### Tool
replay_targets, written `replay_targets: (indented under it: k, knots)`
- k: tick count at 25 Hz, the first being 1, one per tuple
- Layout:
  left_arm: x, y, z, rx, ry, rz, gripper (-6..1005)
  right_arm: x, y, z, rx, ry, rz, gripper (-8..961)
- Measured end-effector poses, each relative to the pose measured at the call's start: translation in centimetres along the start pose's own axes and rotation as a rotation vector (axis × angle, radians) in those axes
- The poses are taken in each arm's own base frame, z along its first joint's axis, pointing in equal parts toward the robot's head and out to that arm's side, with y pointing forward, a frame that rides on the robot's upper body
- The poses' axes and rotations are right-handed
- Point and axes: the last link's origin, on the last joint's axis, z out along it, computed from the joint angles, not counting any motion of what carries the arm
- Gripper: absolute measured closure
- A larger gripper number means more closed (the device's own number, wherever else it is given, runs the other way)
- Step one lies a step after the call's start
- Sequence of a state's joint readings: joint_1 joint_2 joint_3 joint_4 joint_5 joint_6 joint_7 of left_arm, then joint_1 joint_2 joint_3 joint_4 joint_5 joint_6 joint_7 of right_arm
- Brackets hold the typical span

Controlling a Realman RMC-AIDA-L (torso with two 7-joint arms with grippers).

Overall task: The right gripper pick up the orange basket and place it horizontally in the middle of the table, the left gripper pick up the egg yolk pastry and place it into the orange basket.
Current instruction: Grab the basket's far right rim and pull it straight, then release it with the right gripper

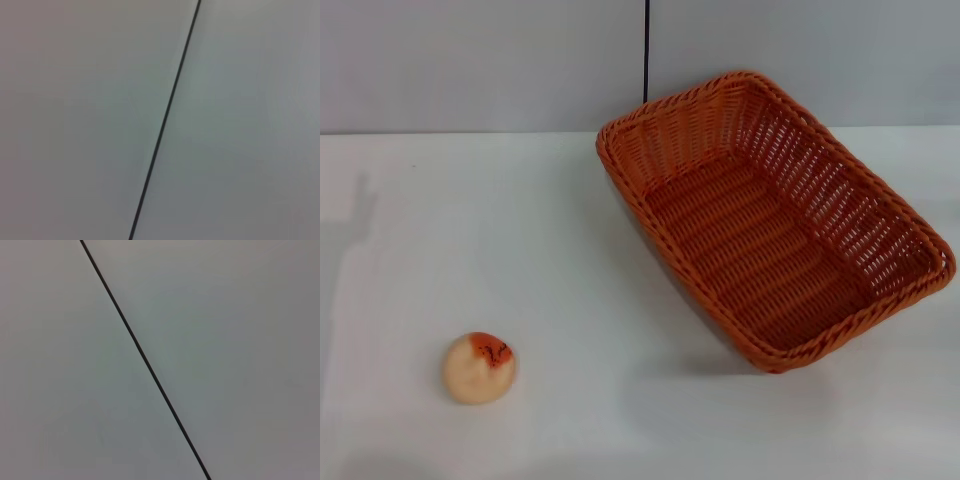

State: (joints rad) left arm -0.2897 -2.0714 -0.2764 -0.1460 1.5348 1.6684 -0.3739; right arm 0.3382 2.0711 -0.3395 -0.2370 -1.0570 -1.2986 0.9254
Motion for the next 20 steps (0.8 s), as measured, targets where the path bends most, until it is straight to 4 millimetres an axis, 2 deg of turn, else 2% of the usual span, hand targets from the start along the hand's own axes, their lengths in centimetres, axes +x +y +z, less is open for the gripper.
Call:
replay_targets:
  k: [7,14,20]
  knots:
    - [0.2,0.4,0.2,0.021,0.034,-0.030,202,-0.2,0.8,0.5,-0.060,0.008,-0.017,402]
    - [0.0,1.2,0.2,-0.065,0.009,-0.034,203,-1.1,1.6,0.3,-0.162,0.009,0.001,401]
    - [0.0,1.3,0.0,-0.081,-0.001,-0.033,203,-4.2,2.9,1.1,-0.406,0.137,-0.025,402]
